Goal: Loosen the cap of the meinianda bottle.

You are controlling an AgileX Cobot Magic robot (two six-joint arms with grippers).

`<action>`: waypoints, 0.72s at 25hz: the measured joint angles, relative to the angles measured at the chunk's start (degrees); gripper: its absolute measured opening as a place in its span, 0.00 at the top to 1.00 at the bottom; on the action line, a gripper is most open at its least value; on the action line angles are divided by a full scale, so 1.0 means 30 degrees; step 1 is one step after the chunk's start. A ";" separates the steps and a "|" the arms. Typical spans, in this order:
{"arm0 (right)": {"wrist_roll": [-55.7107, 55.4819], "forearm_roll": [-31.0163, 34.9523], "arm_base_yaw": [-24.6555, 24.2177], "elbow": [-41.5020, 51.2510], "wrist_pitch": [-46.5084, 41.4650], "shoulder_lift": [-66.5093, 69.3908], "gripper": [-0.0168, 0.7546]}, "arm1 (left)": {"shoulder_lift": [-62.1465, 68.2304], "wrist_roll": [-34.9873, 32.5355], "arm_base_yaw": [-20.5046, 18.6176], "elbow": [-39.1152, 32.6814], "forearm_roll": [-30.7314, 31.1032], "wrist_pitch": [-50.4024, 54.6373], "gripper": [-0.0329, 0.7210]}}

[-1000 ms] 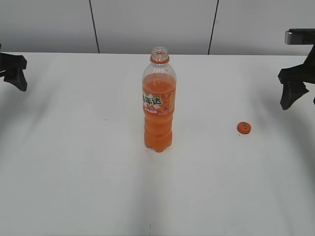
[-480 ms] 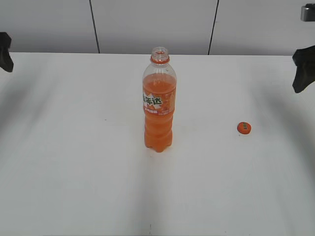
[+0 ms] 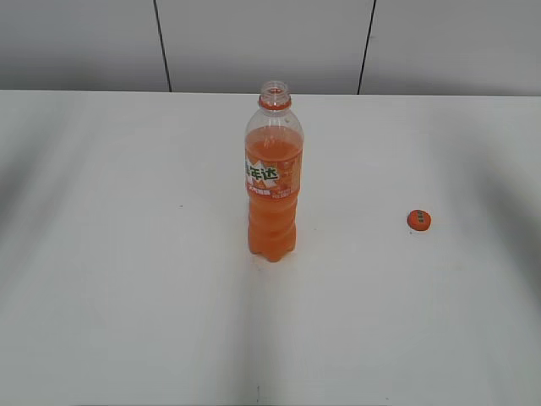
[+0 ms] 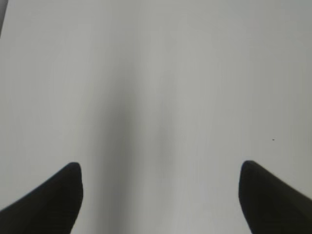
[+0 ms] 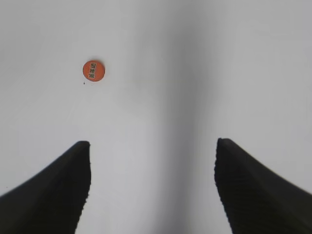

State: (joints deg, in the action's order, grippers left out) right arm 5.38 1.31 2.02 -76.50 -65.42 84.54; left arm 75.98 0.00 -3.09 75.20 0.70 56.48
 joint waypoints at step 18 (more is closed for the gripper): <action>0.0126 0.0000 0.0000 0.4557 -0.0711 -0.8623 0.21 | -1.0971 -0.0574 0.0000 -0.5524 0.0065 -0.0509 0.17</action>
State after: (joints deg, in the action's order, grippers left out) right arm 5.76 1.31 2.02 -62.83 -67.55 58.67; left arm 43.07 -1.72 -3.09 58.63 0.90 54.95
